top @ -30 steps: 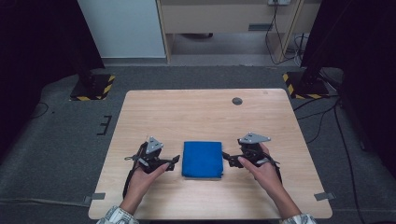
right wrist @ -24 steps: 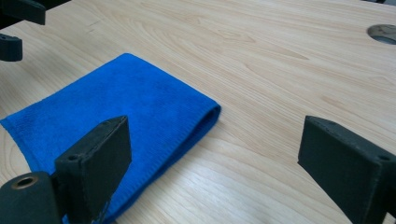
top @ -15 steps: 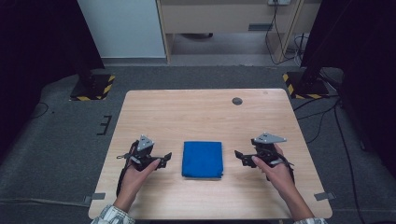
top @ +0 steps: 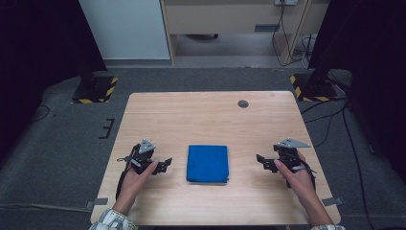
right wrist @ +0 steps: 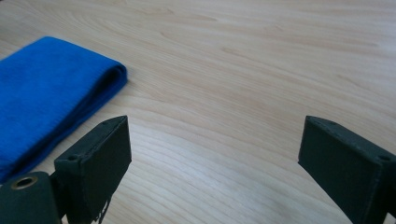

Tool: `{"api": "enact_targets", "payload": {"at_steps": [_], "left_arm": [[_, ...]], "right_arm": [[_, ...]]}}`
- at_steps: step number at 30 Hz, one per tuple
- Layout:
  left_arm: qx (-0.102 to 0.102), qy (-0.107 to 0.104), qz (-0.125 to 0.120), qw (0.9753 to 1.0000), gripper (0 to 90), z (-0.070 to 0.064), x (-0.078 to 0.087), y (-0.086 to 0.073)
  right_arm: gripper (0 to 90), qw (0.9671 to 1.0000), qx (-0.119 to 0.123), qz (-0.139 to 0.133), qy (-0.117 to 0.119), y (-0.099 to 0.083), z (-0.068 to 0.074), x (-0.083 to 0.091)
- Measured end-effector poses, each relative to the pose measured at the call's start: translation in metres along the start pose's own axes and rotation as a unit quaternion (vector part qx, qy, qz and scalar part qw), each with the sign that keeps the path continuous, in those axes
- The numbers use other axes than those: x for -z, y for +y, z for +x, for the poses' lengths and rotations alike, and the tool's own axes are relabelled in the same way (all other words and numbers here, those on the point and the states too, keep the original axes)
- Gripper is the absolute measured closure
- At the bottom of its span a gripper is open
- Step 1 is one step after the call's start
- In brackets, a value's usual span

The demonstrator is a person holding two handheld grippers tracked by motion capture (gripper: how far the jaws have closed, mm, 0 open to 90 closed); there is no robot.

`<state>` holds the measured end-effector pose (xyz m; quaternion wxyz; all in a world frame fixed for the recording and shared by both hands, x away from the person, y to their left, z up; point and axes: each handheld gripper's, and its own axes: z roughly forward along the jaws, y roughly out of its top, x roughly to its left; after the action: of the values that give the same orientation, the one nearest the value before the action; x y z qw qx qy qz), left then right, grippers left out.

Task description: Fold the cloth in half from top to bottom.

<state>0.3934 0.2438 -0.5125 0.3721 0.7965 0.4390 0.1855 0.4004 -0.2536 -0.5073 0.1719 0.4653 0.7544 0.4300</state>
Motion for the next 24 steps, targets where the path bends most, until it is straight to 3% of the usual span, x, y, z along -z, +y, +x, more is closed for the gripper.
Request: {"api": "enact_targets", "payload": {"at_steps": [4,8,10,16,24], "left_arm": [[0.002,0.006,0.007,1.0000,6.9,0.005,-0.004,0.000],[-0.001,0.012,0.018,0.9998,6.6,0.009,-0.009,0.001],[0.007,0.015,0.018,0.9997,6.6,0.013,-0.013,0.002],[0.016,0.033,0.027,0.9990,6.5,0.026,-0.023,0.006],[0.018,0.044,0.042,0.9980,5.7,0.035,-0.035,0.002]], "right_arm": [[11.4,0.9997,-0.001,0.020,-0.014,-0.005,-0.009,-0.004],[11.2,0.9994,-0.004,0.028,-0.018,-0.005,-0.014,-0.007],[11.2,0.9993,-0.004,0.027,-0.026,-0.004,-0.017,-0.008],[12.6,0.9971,-0.037,0.025,-0.061,0.002,-0.041,-0.015],[12.6,0.9945,-0.060,0.035,-0.078,0.001,-0.057,-0.025]]}}
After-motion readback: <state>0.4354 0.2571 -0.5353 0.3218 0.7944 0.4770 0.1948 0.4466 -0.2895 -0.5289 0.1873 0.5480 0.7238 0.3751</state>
